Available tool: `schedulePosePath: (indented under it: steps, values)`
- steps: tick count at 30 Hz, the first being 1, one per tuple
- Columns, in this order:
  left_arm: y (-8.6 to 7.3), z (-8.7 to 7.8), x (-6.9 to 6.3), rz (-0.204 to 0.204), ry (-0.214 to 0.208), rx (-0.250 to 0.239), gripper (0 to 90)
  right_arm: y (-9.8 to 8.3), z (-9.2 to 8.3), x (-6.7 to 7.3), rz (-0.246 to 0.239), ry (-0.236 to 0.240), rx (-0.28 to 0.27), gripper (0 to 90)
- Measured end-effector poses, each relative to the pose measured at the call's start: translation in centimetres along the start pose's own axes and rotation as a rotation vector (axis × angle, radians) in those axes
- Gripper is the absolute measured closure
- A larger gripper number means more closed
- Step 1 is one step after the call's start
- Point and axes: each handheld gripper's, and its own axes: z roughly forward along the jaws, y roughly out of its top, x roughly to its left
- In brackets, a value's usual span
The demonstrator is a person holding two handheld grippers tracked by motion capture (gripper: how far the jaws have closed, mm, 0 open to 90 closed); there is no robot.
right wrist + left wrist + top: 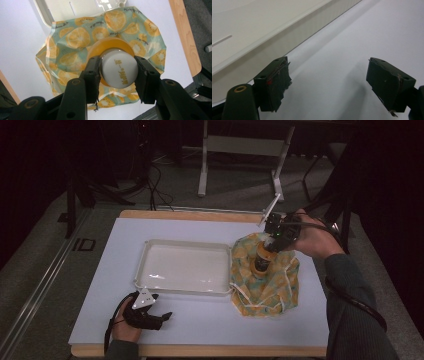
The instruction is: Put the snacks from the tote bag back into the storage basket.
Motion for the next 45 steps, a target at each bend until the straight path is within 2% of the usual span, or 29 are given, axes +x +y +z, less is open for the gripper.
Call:
schedulePosePath:
  steps: [22, 30, 45]
  values:
    - [0.0, -0.1, 0.0, 0.002, -0.003, -0.012, 18.8, 1.9, -1.6, 0.4, -0.048, -0.022, -0.043, 58.7]
    - [0.0, -0.1, 0.0, 0.003, -0.004, -0.013, 18.8, 2.6, -1.8, 0.8, -0.056, -0.014, -0.049, 58.7]
    - [0.0, -0.1, 0.0, 0.003, -0.008, -0.012, 18.8, 4.7, -3.0, 2.3, -0.128, -0.024, -0.084, 58.7]
